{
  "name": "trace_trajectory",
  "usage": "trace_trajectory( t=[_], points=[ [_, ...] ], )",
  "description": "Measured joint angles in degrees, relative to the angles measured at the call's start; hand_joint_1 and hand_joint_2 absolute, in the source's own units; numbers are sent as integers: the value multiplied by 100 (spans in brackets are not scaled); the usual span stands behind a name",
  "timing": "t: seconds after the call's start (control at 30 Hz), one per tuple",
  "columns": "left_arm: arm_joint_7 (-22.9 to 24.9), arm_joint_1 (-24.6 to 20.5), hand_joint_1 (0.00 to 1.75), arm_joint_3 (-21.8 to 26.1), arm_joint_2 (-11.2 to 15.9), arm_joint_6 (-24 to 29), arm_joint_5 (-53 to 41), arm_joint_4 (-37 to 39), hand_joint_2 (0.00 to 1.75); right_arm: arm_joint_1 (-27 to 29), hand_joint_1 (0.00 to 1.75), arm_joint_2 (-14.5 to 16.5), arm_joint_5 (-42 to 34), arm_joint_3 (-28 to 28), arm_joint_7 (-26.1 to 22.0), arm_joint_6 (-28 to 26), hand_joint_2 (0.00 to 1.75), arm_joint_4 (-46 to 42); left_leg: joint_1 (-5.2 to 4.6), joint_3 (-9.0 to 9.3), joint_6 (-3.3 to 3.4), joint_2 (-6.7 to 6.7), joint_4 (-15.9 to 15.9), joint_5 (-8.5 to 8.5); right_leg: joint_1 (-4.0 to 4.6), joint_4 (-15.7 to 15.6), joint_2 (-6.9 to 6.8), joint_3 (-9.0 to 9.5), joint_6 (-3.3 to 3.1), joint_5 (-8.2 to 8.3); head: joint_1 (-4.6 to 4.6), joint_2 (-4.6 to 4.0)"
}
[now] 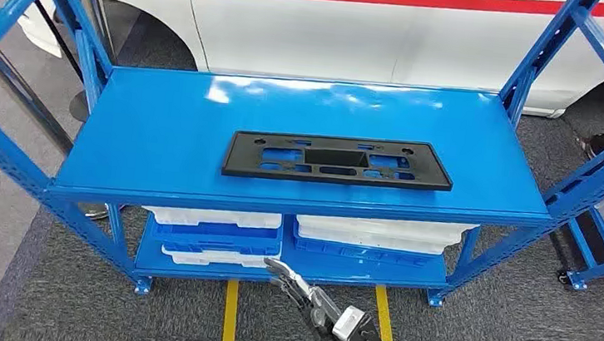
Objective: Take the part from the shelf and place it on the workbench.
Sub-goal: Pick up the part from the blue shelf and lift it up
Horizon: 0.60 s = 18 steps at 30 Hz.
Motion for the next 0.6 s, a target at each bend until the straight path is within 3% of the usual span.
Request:
trace_trajectory(
  t=[0.07,0.1,0.17,0.2,0.23,0.27,0.3,0.37,0.5,0.53,0.6],
  points=[
    [-8,-5,0,-1,0,6,-1,0,0,-3,0,-2,0,5,1,0,0,0,3,-275,-10,1,401,-39,-7,-49,-6,86,-25,-40,-4,0],
    [-15,-9,0,-1,0,9,0,0,0,-5,0,-3,-1,11,1,0,0,0,6,-527,-26,3,739,-149,-12,-89,-9,173,-42,-87,-5,0],
    [-21,-13,0,-1,1,17,0,0,0,-4,0,-3,-1,24,1,0,87,0,19,-949,-68,6,1104,-563,-20,-120,2,334,-47,-203,-7,0],
    [-22,-12,0,-1,3,22,0,0,0,-2,0,-3,-1,27,1,0,131,0,28,-1060,-83,7,1068,-666,-24,-119,16,416,-42,-266,-7,0],
    [-22,-10,0,-2,6,27,0,0,0,-1,0,-3,-1,28,1,0,175,0,36,-1109,-90,8,894,-596,-29,-114,31,502,-32,-332,-7,0],
    [-22,-8,0,-2,10,31,0,1,0,0,0,-3,-1,30,1,0,175,0,43,-1104,-91,8,597,-328,-34,-106,42,587,-17,-396,-6,0],
    [-22,1,0,-3,14,33,0,5,0,0,0,-3,2,32,1,-2,175,1,46,-1076,-85,10,263,57,-36,-95,49,655,5,-456,-5,0],
    [-22,4,0,-4,17,27,0,16,0,-3,0,-4,31,42,11,-26,175,5,28,-1036,-38,21,-167,551,-26,-51,60,719,72,-558,-5,0],
    [-22,-8,0,-10,17,-1,2,22,0,-15,0,-8,157,79,36,-152,175,11,22,-1020,124,24,-239,712,-21,25,47,716,203,-693,-4,0],
    [-22,-10,0,-11,18,-5,3,22,0,-22,0,-11,208,83,45,-203,175,11,31,-1008,155,29,-262,721,-24,152,37,662,228,-785,-3,0],
    [-22,-18,0,-14,26,-11,12,22,0,-32,0,-23,339,85,73,-339,175,12,31,-991,202,35,-286,715,-42,745,17,372,274,-1106,0,0]
  ],
)
